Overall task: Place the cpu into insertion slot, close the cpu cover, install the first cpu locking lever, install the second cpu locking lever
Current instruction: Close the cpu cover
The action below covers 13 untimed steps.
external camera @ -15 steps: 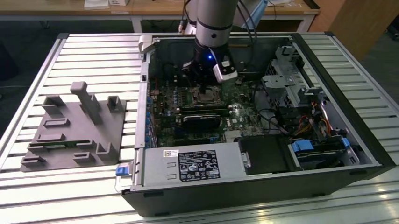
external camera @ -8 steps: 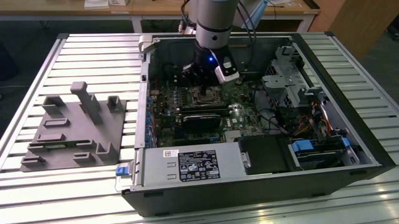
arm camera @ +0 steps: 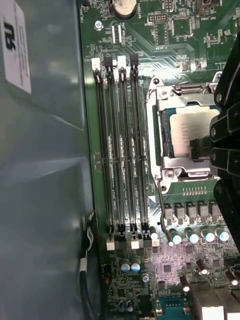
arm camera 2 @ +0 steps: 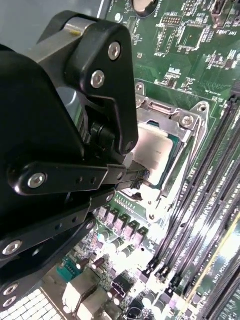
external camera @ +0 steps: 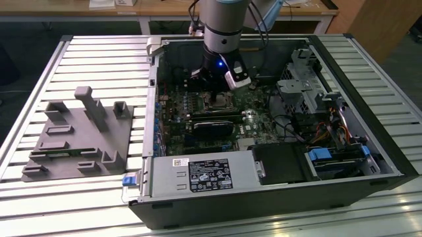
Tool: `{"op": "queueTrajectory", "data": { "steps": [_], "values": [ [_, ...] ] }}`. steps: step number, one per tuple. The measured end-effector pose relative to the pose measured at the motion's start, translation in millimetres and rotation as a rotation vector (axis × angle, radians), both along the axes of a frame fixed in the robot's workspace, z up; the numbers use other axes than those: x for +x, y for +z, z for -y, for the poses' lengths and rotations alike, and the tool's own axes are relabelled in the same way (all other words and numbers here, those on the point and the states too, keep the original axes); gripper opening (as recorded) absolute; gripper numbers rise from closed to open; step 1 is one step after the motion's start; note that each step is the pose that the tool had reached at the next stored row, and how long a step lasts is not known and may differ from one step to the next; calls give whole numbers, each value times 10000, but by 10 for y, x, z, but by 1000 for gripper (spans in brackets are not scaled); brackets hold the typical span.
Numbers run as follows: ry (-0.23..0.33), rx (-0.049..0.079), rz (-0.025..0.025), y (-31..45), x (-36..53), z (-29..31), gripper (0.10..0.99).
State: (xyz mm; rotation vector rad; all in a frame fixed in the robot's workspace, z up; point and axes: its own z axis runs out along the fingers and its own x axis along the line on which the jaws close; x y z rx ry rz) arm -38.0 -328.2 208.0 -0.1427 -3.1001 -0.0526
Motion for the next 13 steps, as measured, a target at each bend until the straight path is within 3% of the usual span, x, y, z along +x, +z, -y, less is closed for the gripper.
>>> {"op": "queueTrajectory", "data": {
  "steps": [3, 13],
  "values": [
    [21, 60, 58, -12, -44, 4, 106],
    [99, 129, 168, -29, -171, 9, 106]
  ]
}}
